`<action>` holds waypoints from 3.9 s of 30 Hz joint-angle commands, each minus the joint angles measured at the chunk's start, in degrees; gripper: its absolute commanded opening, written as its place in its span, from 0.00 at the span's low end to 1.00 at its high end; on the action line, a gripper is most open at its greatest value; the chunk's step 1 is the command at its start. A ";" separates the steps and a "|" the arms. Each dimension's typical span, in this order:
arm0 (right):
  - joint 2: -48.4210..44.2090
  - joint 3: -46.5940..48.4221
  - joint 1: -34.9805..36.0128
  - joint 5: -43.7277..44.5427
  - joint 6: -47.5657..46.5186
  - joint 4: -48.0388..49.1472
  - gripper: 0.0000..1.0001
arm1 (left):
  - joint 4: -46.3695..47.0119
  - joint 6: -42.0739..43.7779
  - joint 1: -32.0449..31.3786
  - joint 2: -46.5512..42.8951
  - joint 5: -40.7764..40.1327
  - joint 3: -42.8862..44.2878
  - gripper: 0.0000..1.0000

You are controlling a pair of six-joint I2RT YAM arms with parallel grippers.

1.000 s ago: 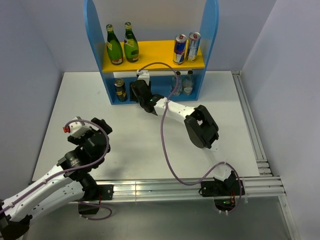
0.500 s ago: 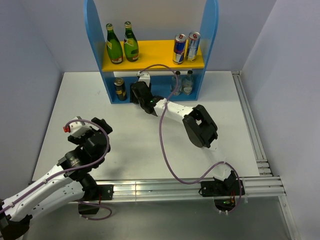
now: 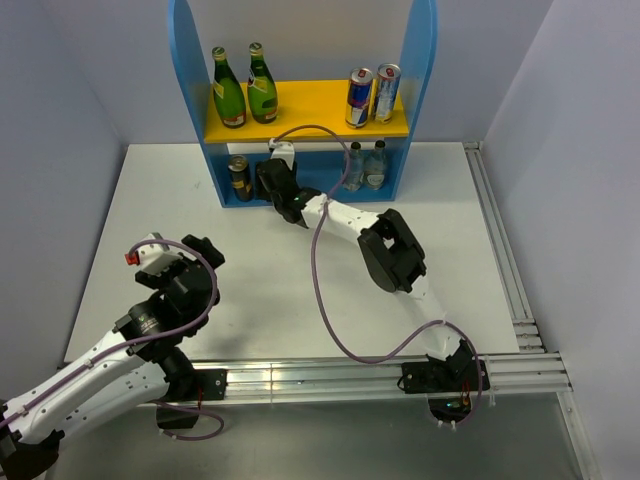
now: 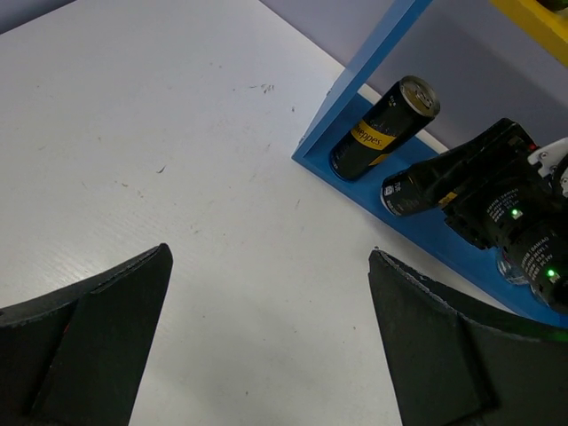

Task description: Place and organize the beverage onto the shelf

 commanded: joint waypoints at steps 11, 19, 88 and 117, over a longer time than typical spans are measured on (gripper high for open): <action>6.42 15.08 -0.17 4.68 -3.82 3.37 0.00 | 2.08 2.09 -0.20 -0.44 0.47 -0.56 0.99; 7.13 16.31 -0.17 7.49 -3.20 2.93 0.61 | 2.26 2.45 -0.20 -0.88 0.99 -0.73 0.99; -90.77 -40.81 27.51 37.12 -4.00 -30.02 1.00 | -11.18 22.22 -1.17 10.02 24.46 40.56 0.99; -93.06 -43.19 27.51 38.52 -3.73 -27.47 1.00 | -10.39 27.85 -1.17 6.15 24.37 39.35 0.99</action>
